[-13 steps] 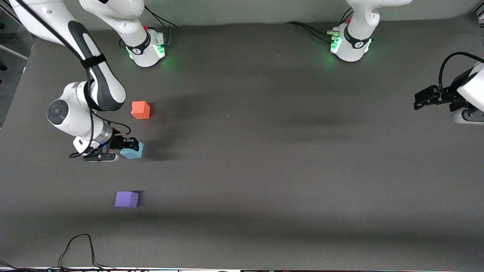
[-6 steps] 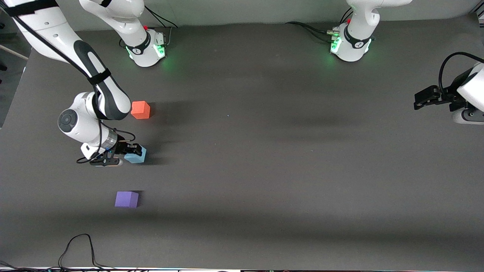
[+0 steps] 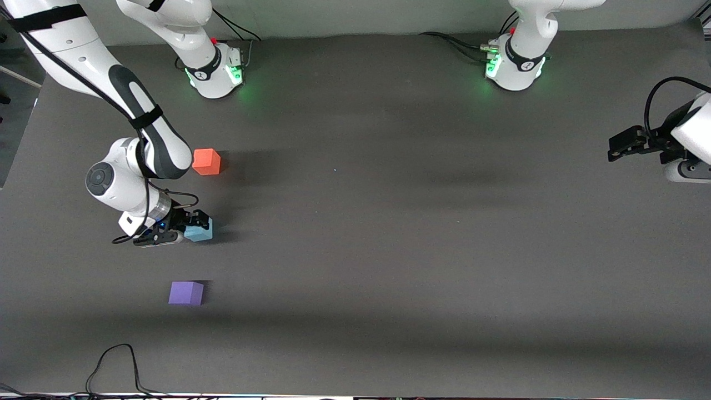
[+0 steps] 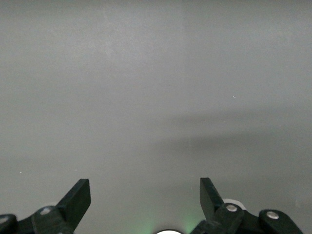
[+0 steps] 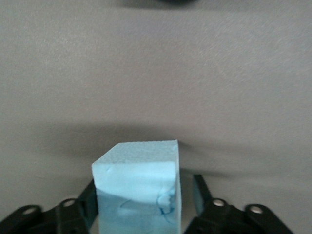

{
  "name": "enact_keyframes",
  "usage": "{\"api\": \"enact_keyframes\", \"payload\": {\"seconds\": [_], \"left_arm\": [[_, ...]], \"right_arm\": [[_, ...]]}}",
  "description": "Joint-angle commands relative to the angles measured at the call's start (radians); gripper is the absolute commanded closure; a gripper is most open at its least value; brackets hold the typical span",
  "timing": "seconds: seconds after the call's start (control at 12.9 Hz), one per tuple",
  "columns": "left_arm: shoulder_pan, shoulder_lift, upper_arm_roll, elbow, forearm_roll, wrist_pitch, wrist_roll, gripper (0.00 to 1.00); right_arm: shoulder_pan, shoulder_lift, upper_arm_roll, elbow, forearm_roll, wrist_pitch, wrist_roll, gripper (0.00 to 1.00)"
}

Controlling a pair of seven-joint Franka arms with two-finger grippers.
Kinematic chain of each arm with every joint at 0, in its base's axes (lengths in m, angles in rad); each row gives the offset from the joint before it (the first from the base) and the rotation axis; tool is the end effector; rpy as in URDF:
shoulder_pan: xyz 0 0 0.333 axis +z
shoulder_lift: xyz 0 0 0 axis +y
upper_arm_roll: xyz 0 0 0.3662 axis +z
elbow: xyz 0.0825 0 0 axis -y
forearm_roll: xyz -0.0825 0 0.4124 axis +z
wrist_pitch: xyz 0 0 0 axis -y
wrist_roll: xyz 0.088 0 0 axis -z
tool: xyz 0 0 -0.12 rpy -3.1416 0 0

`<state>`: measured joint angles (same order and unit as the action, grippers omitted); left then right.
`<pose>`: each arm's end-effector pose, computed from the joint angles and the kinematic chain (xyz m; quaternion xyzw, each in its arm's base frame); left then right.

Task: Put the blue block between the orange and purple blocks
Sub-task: 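Lower the blue cube between the orange and purple cubes, then open the right gripper and withdraw it from the blue cube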

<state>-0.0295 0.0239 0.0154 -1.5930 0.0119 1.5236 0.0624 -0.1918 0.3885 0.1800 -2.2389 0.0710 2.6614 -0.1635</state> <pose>0.5834 -0.0069 0.6329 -0.9982 0.0382 0.0468 0.0050 0.5824 -0.0077 0.2087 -0.9978 -0.0374 -0.0235 0.0489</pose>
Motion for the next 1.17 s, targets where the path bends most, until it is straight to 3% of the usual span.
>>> {"api": "enact_keyframes", "payload": {"seconds": [0.0, 0.23, 0.62, 0.85, 1.09], "left_arm": [[-0.009, -0.016, 0.006, -0.015, 0.006, -0.005, 0.005, 0.0], [-0.009, -0.016, 0.006, -0.015, 0.003, -0.003, 0.005, 0.0], [-0.009, -0.013, 0.006, -0.016, 0.003, -0.002, 0.004, 0.0], [-0.009, -0.013, 0.006, -0.016, 0.002, 0.0, 0.004, 0.0], [-0.007, -0.013, 0.006, -0.016, 0.002, 0.001, 0.004, 0.0]], "right_arm": [[0.006, -0.068, -0.005, 0.049, -0.008, -0.126, -0.021, 0.0], [0.006, -0.155, -0.005, 0.189, -0.008, -0.416, -0.019, 0.0], [0.008, -0.357, -0.001, 0.349, -0.007, -0.766, -0.021, 0.0], [0.072, -0.387, -0.017, 0.502, 0.0, -1.002, -0.008, 0.0], [0.262, -0.39, -0.187, 0.587, -0.003, -1.095, 0.048, 0.0]]}}
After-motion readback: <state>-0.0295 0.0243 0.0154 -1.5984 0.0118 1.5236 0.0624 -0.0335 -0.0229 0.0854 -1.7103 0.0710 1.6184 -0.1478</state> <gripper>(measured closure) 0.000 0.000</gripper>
